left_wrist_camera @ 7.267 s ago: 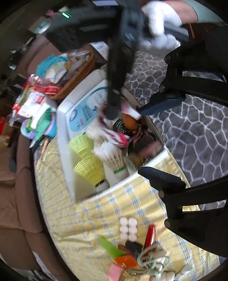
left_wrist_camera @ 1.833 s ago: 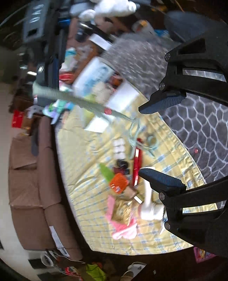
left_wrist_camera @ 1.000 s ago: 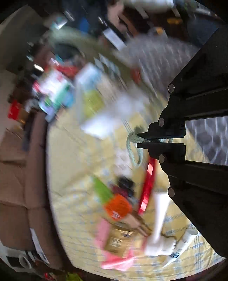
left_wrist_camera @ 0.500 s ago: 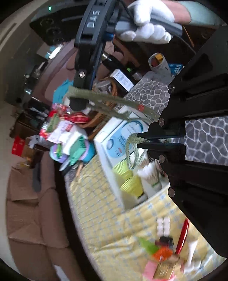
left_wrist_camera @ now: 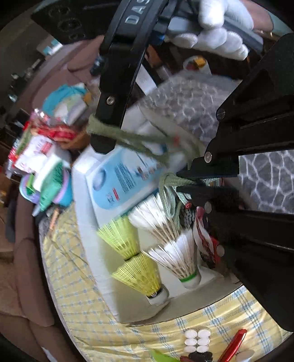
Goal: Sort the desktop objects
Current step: 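Lower the green rope into the white box and open both tools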
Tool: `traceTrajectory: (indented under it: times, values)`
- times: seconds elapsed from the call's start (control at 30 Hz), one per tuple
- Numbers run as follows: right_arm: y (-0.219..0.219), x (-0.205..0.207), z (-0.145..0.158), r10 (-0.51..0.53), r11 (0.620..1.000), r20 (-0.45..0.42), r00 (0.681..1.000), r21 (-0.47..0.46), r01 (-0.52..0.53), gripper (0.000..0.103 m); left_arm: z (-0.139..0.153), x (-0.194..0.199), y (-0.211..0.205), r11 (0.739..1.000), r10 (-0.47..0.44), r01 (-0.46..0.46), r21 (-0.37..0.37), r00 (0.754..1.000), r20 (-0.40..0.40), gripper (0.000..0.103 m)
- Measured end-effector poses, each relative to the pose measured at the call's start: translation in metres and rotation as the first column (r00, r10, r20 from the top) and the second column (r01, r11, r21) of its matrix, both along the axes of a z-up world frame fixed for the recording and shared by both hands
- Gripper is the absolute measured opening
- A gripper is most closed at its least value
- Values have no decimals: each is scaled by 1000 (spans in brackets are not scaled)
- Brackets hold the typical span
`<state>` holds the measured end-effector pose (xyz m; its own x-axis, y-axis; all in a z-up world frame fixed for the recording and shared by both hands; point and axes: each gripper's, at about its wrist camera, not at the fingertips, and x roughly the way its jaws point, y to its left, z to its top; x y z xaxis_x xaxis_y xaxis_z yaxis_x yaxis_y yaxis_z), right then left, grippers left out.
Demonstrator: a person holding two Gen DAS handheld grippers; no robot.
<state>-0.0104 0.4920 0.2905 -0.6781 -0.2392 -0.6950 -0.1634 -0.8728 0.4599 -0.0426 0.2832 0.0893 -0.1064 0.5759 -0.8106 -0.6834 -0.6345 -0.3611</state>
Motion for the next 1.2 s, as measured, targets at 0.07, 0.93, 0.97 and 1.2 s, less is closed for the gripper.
traceTrajectory:
  times: [0.07,0.93,0.97,1.2]
  values:
    - [-7,0,-7,18,1000,6,1000,-6,-18,14,-8,-3,-8,1000,21,-21,-15,1000,5,16]
    - [-40,11,10,110,968,161,981,208,-142,71,30,-13,-100,991,113,-113,75,994,-5,52]
    - [-39,14,8,110,960,182,977,234,-152,69,31,-11,-95,992,106,-105,67,994,-17,52]
    - [-35,13,-13,176,975,204,963,97,-198,36,24,-7,-60,1000,20,-21,-21,999,-36,33]
